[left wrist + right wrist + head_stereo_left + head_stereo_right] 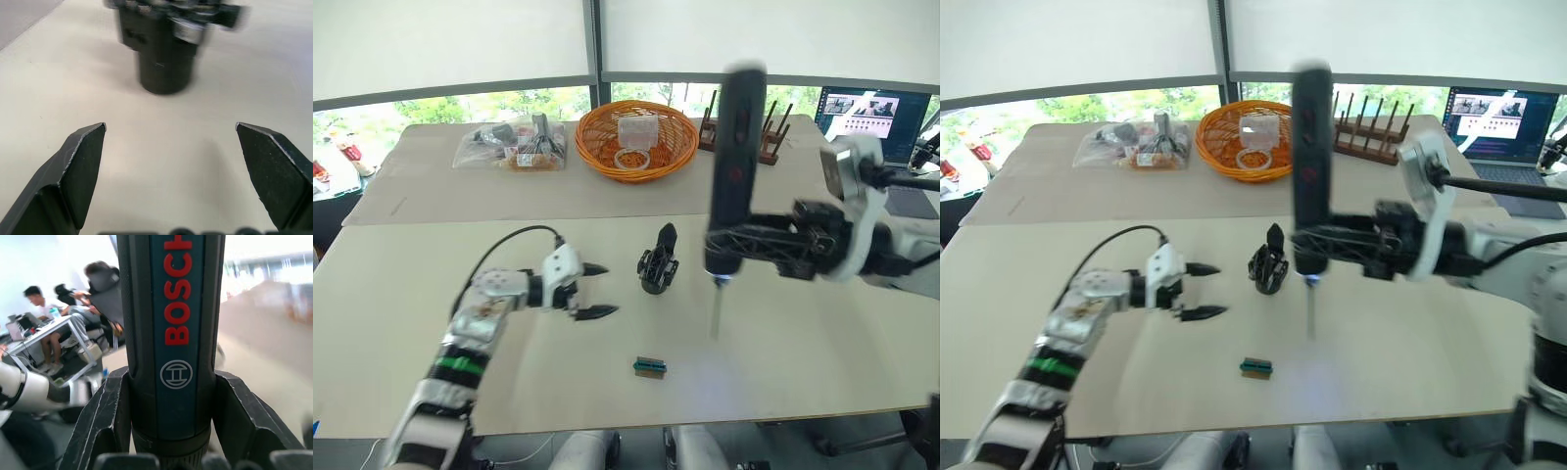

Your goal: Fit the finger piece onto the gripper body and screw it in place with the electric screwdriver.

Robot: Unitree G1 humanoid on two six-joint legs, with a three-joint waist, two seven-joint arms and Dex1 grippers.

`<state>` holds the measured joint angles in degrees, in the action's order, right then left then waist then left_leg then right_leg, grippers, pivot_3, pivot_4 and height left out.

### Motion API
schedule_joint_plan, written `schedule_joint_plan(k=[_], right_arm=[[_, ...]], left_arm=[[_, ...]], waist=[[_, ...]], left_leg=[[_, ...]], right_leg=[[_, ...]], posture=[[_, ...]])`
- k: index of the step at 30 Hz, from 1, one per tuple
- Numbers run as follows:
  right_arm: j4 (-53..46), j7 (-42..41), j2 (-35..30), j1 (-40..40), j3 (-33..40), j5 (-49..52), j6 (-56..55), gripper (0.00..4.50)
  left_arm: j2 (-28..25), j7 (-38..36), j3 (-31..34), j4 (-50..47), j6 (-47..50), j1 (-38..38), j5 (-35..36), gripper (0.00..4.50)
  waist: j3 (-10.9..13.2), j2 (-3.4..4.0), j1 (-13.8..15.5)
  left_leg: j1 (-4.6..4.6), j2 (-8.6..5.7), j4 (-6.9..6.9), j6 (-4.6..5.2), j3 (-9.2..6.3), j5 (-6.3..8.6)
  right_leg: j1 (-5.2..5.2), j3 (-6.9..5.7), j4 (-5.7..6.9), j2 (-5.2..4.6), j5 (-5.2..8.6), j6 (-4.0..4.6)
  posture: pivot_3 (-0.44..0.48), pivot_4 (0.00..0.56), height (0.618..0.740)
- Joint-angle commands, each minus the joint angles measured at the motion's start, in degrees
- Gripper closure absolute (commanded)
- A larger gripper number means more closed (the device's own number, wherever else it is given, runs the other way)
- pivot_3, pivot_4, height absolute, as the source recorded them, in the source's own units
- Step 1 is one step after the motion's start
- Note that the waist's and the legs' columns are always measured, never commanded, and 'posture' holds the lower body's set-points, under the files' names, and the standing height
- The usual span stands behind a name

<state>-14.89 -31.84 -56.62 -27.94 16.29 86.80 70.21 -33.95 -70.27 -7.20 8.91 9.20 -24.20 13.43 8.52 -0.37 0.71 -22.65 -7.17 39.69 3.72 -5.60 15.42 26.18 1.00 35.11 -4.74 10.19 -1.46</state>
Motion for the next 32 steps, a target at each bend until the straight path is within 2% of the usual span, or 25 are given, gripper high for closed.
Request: schedule_joint_plan(k=[1,3,6,8,10,11,14,16,17,22,24,27,32], right_arm=[[8.38,-0.37,-4.17,4.89,0.33,-2.65,5.10,2.55],[12.52,-3.35,-5.15,6.75,-2.66,-8.22,5.44,2.55],[17.59,-8.72,-6.72,7.58,-12.66,-22.27,1.23,2.55],[20.64,-13.54,-7.44,7.06,-16.93,-28.27,-1.07,2.55],[24.16,-16.55,-7.55,5.66,-18.82,-32.99,-3.39,1.52],[24.98,-18.70,-8.35,5.49,-18.92,-34.77,-4.69,1.20],[23.82,-26.44,-13.11,8.85,-16.20,-39.79,-12.83,0.15],[22.06,-36.71,-18.16,16.97,-12.56,-46.88,-29.63,0.07],[22.74,-40.86,-19.28,19.57,-9.00,-47.84,-34.56,0.07],[32.73,-52.03,-21.83,25.10,5.40,-51.52,-46.37,0.07],[35.73,-56.01,-23.65,28.63,9.35,-54.10,-48.43,0.07],[37.72,-57.53,-23.59,30.99,12.75,-55.91,-49.42,0.07],[36.16,-55.88,-20.84,30.56,14.75,-57.65,-51.45,0.07]], left_arm=[[-5.22,-3.11,3.12,-10.95,3.17,3.94,4.43,0.00],[-6.85,-2.80,3.48,-13.76,3.74,5.65,4.88,0.00],[-7.73,-1.89,3.70,-16.17,4.52,7.14,5.23,0.00],[-7.84,-1.29,3.69,-16.60,4.97,7.21,5.21,0.00],[-8.28,-1.00,3.85,-16.57,4.70,7.34,4.91,0.00],[-8.94,-1.12,4.47,-16.69,5.05,7.75,5.33,0.00],[-12.46,-2.83,6.21,-17.72,7.29,9.68,7.00,0.00],[-16.90,-5.61,7.64,-17.98,9.74,11.77,8.28,0.00],[-18.98,-6.89,8.73,-17.50,9.98,12.69,8.78,0.00],[-29.04,-12.59,14.93,-11.45,14.27,14.48,11.25,0.00],[-32.30,-15.41,16.75,-8.40,13.06,15.87,11.03,0.00],[-31.60,-13.54,16.47,-4.49,11.29,14.11,9.91,0.00],[-26.01,-10.50,15.34,-4.34,11.55,8.58,10.55,0.00]], waist=[[0.02,0.04,0.01],[0.05,0.09,0.08],[0.09,0.20,0.10],[0.11,0.27,0.08],[0.11,0.30,-0.02],[0.11,0.30,-0.17],[0.11,0.31,-0.12],[0.13,0.34,0.26],[0.13,0.36,0.22],[0.20,0.41,-0.14],[0.22,0.43,-0.20],[0.24,0.55,-0.10],[0.28,0.59,0.00]], left_leg=[[-0.03,-0.02,0.02,0.19,0.00,0.11],[-0.01,-0.01,0.03,0.19,0.01,0.11],[0.02,0.00,0.05,0.11,0.02,0.03],[0.03,0.02,0.05,0.06,0.02,-0.02],[0.02,0.02,0.04,0.05,0.02,-0.03],[0.04,0.02,0.05,0.05,0.02,-0.03],[0.06,0.01,0.06,0.10,0.09,0.00],[0.06,0.02,0.02,0.11,0.09,0.02],[0.02,0.04,0.01,0.11,0.08,0.02],[0.27,0.05,0.06,0.12,0.21,0.12],[0.42,0.10,0.02,0.03,0.22,0.19],[0.81,0.14,-0.28,0.01,0.23,0.17],[1.12,0.18,-0.34,-0.28,0.23,0.32]], right_leg=[[0.01,-0.01,-0.02,-0.02,0.00,0.00],[-0.04,-0.02,-0.04,-0.04,0.00,-0.01],[-0.06,-0.08,0.04,-0.04,-0.02,-0.03],[-0.04,-0.12,0.10,-0.01,-0.02,-0.02],[-0.02,-0.16,0.11,0.02,-0.02,-0.02],[-0.04,-0.18,0.12,0.06,-0.02,-0.02],[-0.03,-0.20,0.09,0.08,-0.03,-0.04],[0.02,-0.24,0.08,0.14,-0.02,-0.05],[0.04,-0.30,0.06,0.22,0.03,-0.11],[-0.24,-0.23,-0.02,0.28,0.01,-0.16],[-0.37,-0.23,-0.01,0.25,0.04,-0.17],[-0.42,-0.25,-0.04,0.28,0.12,-0.08],[-0.99,-0.24,-0.09,0.14,0.12,-0.10]], posture=[[0.000,0.150,0.740],[0.000,0.150,0.740],[0.000,0.150,0.740],[0.000,0.150,0.740],[0.000,0.150,0.740],[0.000,0.150,0.740],[0.000,0.150,0.740],[0.000,0.150,0.740],[0.000,0.150,0.740],[0.000,0.150,0.740],[0.000,0.150,0.740],[0.000,0.150,0.740],[0.000,0.150,0.740]])
